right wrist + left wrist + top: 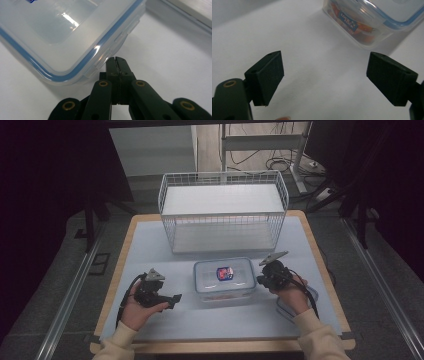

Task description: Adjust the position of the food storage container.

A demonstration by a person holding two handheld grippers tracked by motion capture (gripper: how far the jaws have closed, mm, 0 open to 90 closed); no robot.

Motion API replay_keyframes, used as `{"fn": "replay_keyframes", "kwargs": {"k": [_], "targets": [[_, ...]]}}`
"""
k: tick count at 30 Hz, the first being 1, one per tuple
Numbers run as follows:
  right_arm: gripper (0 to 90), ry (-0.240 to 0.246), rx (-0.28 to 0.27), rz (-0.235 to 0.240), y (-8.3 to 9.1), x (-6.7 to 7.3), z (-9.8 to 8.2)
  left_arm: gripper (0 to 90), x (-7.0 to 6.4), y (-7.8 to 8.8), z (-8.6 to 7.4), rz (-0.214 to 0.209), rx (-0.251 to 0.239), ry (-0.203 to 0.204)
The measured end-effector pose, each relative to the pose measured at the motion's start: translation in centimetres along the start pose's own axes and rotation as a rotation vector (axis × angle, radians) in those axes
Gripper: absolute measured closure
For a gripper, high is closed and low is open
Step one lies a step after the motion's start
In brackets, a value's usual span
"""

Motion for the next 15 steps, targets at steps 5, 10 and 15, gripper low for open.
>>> {"fn": "replay_keyframes", "kwargs": {"k": [5,10,15], "targets": [[89.8,0.041,0.004,0.017,0.1,1.8,0.0,14.4,0.5,0.3,0.0,0.003,-0.009,0.012],[89.8,0.042,-0.001,0.025,0.2,2.1,0.1,14.4,0.7,0.5,0.0,0.006,-0.022,0.024],[89.7,-0.002,-0.042,0.020,1.0,1.2,0.5,14.8,0.9,0.7,0.5,-0.008,-0.064,0.047]]}}
Point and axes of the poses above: each handheld gripper's, and its own axes: y roughly backward along the jaws, z roughly out of its top, x roughly to its left, the point moved 10 cm from there along -y, roughly forward along the jaws, and after that the axes turned 11 degrees about -z, right-handed, at the moved point
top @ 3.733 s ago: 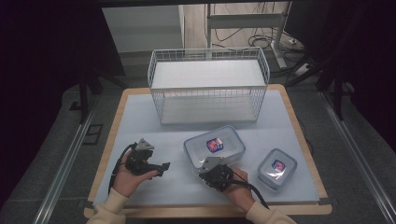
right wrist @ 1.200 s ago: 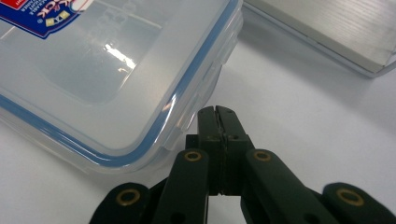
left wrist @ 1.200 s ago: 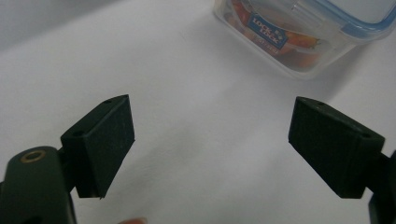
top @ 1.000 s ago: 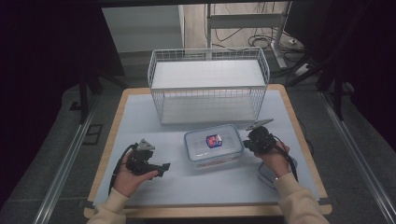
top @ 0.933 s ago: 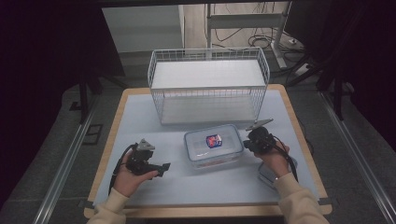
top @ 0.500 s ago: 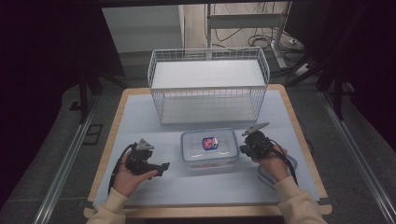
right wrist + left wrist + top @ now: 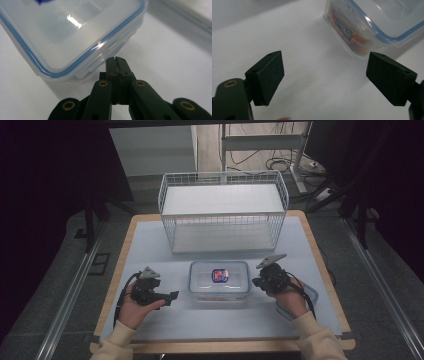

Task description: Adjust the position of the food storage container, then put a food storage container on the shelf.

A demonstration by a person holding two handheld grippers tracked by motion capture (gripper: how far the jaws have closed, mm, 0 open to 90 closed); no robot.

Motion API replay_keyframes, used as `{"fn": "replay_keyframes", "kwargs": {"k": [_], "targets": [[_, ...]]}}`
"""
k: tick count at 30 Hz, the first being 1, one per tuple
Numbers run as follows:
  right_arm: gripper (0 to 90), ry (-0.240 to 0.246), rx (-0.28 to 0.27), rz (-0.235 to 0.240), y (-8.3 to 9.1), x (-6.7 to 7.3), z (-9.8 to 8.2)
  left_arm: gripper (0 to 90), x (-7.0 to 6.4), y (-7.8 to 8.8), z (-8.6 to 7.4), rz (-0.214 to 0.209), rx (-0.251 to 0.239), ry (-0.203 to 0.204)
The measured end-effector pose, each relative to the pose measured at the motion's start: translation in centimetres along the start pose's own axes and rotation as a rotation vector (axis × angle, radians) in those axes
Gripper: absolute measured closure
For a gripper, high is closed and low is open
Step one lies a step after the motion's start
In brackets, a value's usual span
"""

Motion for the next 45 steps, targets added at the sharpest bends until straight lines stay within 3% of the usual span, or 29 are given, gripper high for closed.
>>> {"fn": "replay_keyframes", "kwargs": {"k": [6,13,14,15,16,18,19,20,24,27,32,36,41,45], "targets": [[88.4,-0.047,-0.052,-0.006,1.6,-1.1,0.2,16.7,-0.4,0.3,1.1,-0.036,-0.056,0.016],[85.8,-0.097,-0.084,0.017,2.4,-1.8,0.0,18.6,-0.6,0.4,1.4,-0.054,-0.080,0.025],[77.7,-0.120,-0.097,0.029,2.6,-1.8,0.1,18.9,-0.7,0.4,1.5,-0.055,-0.089,0.026],[77.7,-0.120,-0.097,0.029,2.6,-1.8,0.1,18.9,-0.7,0.4,1.5,-0.055,-0.089,0.026],[61.5,-0.150,-0.119,0.044,2.8,-1.9,0.4,19.0,-0.8,0.5,1.6,-0.060,-0.089,0.026],[43.4,-0.191,-0.139,0.065,3.0,-1.8,0.7,20.5,-0.9,0.6,1.5,-0.072,-0.081,0.041],[43.4,-0.191,-0.139,0.065,3.0,-1.8,0.7,19.9,-0.9,0.6,1.5,-0.072,-0.081,0.041],[30.7,-0.225,-0.151,0.081,3.2,-1.5,1.1,19.2,-1.0,0.6,1.6,-0.072,-0.083,0.042],[20.4,-0.270,-0.149,0.120,3.5,-0.9,1.6,17.1,-1.0,0.5,2.0,-0.093,-0.080,0.057],[17.5,-0.294,-0.152,0.154,3.6,-0.5,1.9,16.5,-1.0,0.2,2.3,-0.110,-0.084,0.075],[17.5,-0.304,-0.145,0.168,3.2,-0.1,2.1,15.4,-1.1,-0.7,3.0,-0.141,-0.070,0.101],[17.5,-0.309,-0.132,0.171,2.8,0.4,2.4,15.0,-1.4,-1.8,3.6,-0.191,-0.059,0.137],[17.5,-0.297,-0.116,0.168,2.4,0.8,2.5,14.9,-1.3,-3.0,3.9,-0.215,-0.043,0.158],[17.4,-0.299,-0.105,0.157,2.0,0.9,2.5,15.0,-1.4,-4.2,4.3,-0.261,-0.032,0.197]]}}
Point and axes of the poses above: each handheld gripper's, and its own axes: y roughly backward along the jaws, z roughly out of its top, x roughly to its left, the point moved 10 cm from there along -y, roughly forward along the jaws, and after that the axes turned 11 degrees about -z, right-handed, at the moved point
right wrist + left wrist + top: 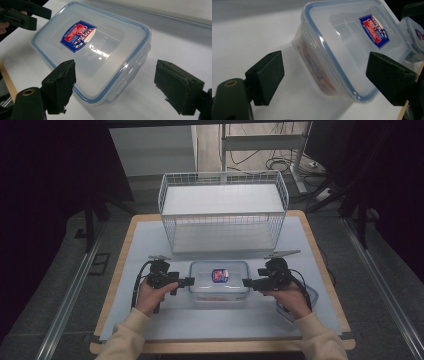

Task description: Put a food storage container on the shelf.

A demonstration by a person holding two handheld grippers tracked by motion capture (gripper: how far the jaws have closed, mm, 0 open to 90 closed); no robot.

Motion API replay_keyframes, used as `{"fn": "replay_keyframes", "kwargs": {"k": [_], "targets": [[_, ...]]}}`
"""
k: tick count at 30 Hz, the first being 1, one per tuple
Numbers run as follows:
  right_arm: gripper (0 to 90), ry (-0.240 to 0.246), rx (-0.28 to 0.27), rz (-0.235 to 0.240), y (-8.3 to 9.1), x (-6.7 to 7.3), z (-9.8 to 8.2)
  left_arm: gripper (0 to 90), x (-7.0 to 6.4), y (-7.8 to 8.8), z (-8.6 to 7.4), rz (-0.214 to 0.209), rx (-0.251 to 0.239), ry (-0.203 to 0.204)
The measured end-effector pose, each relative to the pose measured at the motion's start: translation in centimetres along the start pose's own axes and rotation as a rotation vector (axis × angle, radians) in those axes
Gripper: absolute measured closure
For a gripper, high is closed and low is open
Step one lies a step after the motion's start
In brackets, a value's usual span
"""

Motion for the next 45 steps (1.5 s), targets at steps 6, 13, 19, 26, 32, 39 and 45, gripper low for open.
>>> {"fn": "replay_keyframes", "kwargs": {"k": [6,13,19,26,32,39,45], "targets": [[17.4,0.000,0.002,-0.004,0.0,-0.1,-0.1,15.6,0.1,-1.5,0.2,-0.041,0.021,0.031],[17.4,-0.006,0.016,-0.006,-0.3,-0.3,-0.2,20.2,0.0,-1.9,0.2,-0.086,0.019,0.051],[17.0,-0.076,0.056,0.008,-1.3,-0.4,-0.1,23.6,-0.6,-2.4,0.0,-0.141,0.040,0.054],[17.1,-0.146,0.136,0.016,-3.1,-0.5,0.1,23.6,-0.6,-2.3,-0.2,-0.146,0.043,0.056],[16.7,-0.228,0.193,0.071,-4.2,-0.3,-0.2,22.6,-0.7,-2.4,-0.4,-0.170,0.047,0.076],[22.8,-0.288,0.228,0.145,-4.4,0.3,-0.5,23.4,-0.8,-2.4,-0.6,-0.177,0.052,0.082],[29.0,-0.293,0.214,0.145,-3.7,0.3,-0.4,26.9,-1.2,-2.0,-0.6,-0.169,0.047,0.062]]}}
Point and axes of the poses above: each handheld gripper's, and its own axes: y roughly backward along the jaws, z roughly out of its top, x roughly to its left, the point moved 10 cm from there along -y, roughly forward along the jaws, and after that the axes turned 11 degrees about -z, right-handed, at the moved point
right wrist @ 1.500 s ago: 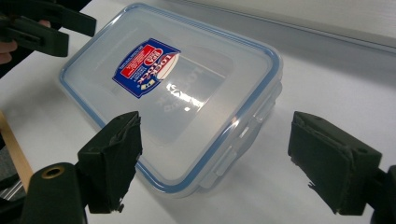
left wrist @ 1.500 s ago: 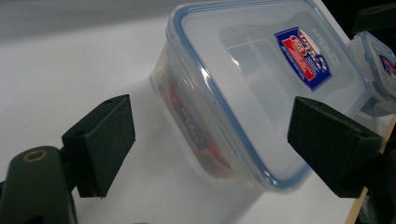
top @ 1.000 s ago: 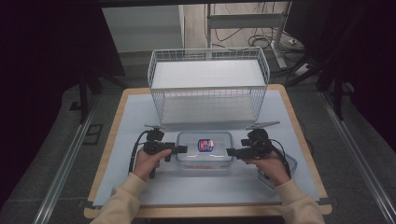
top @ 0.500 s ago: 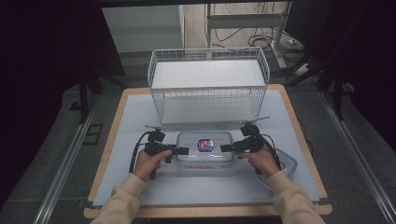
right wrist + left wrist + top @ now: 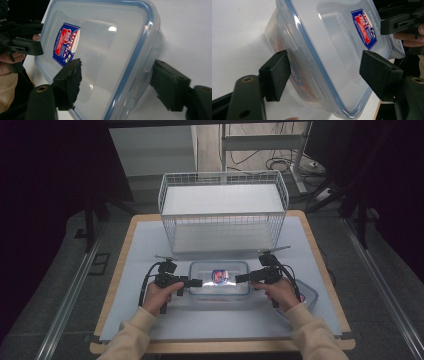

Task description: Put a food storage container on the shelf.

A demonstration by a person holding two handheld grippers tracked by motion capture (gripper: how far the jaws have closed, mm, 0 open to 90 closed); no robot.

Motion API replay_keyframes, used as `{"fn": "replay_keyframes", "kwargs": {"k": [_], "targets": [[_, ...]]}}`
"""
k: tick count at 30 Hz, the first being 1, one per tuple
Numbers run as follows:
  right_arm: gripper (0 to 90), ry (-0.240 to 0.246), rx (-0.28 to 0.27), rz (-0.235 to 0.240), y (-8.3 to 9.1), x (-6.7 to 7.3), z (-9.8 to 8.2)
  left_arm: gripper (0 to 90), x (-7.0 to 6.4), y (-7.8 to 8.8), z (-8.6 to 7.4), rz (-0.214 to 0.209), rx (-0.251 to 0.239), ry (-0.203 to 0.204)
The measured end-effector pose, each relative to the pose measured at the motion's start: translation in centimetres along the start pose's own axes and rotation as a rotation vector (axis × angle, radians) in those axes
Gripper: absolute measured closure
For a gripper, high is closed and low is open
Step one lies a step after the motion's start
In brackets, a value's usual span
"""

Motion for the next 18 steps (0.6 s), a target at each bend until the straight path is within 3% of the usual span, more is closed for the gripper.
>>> {"fn": "replay_keyframes", "kwargs": {"k": [10,18], "targets": [[41.2,0.031,-0.058,0.049,1.6,0.1,-0.9,38.7,-1.0,1.1,-0.6,-0.005,-0.026,-0.041],[45.0,0.051,-0.077,0.078,2.2,0.2,-1.4,43.0,-1.3,1.5,-1.0,-0.012,-0.034,-0.063]]}}
Point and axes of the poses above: each handheld gripper's, and its own axes: y roughly backward along the jaws, z roughly out of its top, x roughly to its left, the point moved 10 cm from there along -y, roughly forward along the jaws, and after that the axes turned 11 degrees about -z, right-handed, at the moved point
